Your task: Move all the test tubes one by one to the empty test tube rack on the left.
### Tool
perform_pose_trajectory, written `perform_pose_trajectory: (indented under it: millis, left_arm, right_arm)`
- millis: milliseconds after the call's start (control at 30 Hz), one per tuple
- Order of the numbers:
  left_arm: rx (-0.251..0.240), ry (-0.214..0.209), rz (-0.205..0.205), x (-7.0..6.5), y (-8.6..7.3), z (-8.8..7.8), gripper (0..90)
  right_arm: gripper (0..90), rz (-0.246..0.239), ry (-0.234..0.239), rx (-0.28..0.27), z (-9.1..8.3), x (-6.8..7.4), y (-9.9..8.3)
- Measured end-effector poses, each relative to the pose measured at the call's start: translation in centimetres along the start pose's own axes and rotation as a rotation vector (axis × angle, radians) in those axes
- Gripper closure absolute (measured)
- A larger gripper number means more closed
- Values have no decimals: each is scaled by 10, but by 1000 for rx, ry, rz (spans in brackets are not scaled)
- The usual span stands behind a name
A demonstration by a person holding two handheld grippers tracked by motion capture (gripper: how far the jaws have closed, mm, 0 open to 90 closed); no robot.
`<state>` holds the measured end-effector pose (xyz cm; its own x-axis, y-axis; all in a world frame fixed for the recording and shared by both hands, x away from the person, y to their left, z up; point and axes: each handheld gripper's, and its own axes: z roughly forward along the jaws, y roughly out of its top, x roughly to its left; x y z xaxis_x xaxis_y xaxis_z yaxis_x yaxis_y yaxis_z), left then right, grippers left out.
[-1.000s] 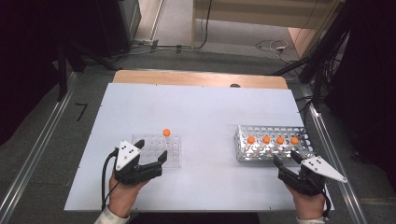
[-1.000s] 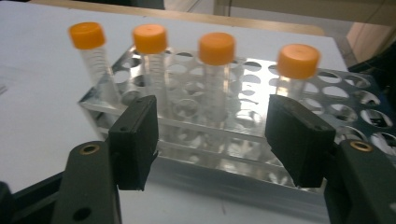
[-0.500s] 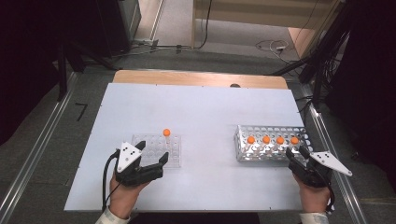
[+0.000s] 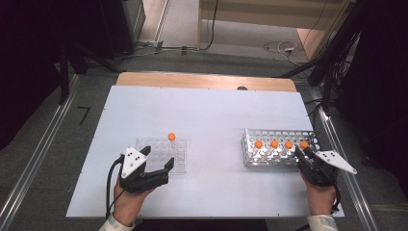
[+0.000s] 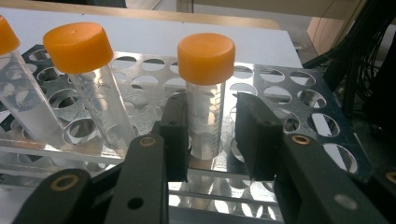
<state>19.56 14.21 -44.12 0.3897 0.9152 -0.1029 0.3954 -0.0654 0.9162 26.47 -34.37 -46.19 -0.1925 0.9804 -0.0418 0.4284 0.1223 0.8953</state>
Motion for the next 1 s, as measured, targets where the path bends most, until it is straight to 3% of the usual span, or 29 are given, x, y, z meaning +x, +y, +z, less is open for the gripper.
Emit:
perform_pose_trajectory:
  millis: [100,300,1000]
  left_arm:
    - [0,0,-1,0,0,0,155]
    - [-2,-2,0,-1,0,0,156]
    - [1,0,0,0,-1,1,155]
  right_arm:
    - [709,-9,7,-2,1,1,0]
    - [711,-7,5,-6,0,2,1]
    - [716,12,-4,-103,-22,3,18]
